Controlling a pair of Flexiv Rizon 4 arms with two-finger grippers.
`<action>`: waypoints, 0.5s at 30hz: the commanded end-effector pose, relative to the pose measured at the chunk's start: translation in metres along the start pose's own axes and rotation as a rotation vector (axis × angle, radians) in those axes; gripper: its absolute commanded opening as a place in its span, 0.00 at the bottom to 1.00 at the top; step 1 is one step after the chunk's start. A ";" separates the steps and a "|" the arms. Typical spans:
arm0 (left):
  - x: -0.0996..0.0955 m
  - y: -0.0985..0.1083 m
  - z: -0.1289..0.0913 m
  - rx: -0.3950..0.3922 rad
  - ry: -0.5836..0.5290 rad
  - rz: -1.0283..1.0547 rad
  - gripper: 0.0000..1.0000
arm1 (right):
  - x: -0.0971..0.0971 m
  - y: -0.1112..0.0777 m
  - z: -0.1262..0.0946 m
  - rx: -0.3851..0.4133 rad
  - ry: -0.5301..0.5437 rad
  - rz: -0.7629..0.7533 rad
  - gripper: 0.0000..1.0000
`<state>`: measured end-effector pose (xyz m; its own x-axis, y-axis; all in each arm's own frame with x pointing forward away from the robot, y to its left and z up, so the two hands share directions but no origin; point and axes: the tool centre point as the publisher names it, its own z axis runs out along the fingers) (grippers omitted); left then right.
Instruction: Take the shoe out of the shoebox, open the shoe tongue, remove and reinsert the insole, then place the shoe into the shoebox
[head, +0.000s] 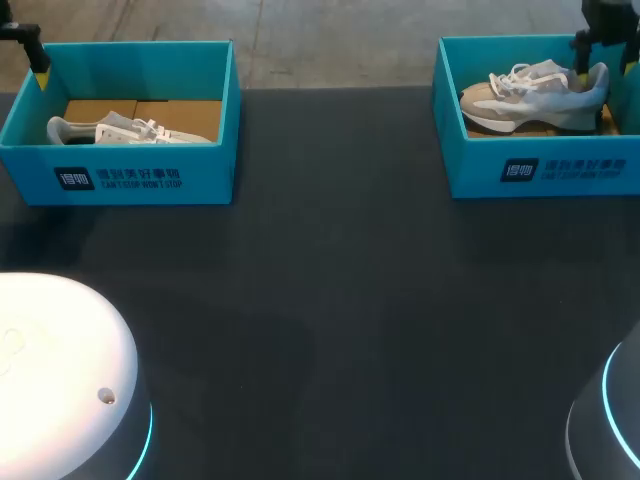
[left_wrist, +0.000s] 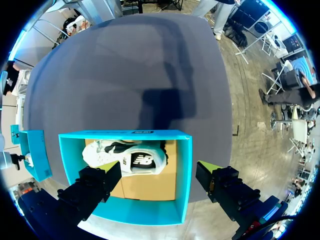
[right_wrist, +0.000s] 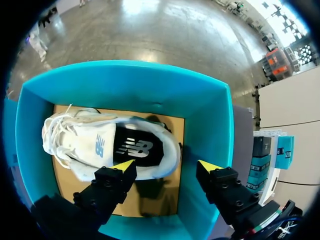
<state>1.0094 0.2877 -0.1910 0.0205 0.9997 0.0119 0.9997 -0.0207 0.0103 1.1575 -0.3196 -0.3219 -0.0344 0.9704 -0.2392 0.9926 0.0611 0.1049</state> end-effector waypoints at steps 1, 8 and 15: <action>0.000 0.000 -0.001 0.000 0.003 0.001 1.00 | -0.001 0.010 0.009 0.020 0.004 -0.001 0.72; 0.000 0.000 -0.001 0.000 0.003 0.001 1.00 | -0.001 0.011 0.018 0.035 0.009 -0.003 0.65; 0.000 0.000 -0.001 0.000 0.003 0.001 1.00 | 0.000 0.012 0.025 0.050 0.014 -0.002 0.63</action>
<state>1.0094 0.2877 -0.1910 0.0205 0.9997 0.0119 0.9997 -0.0207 0.0103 1.1627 -0.3236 -0.3407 -0.0353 0.9730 -0.2281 0.9956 0.0540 0.0760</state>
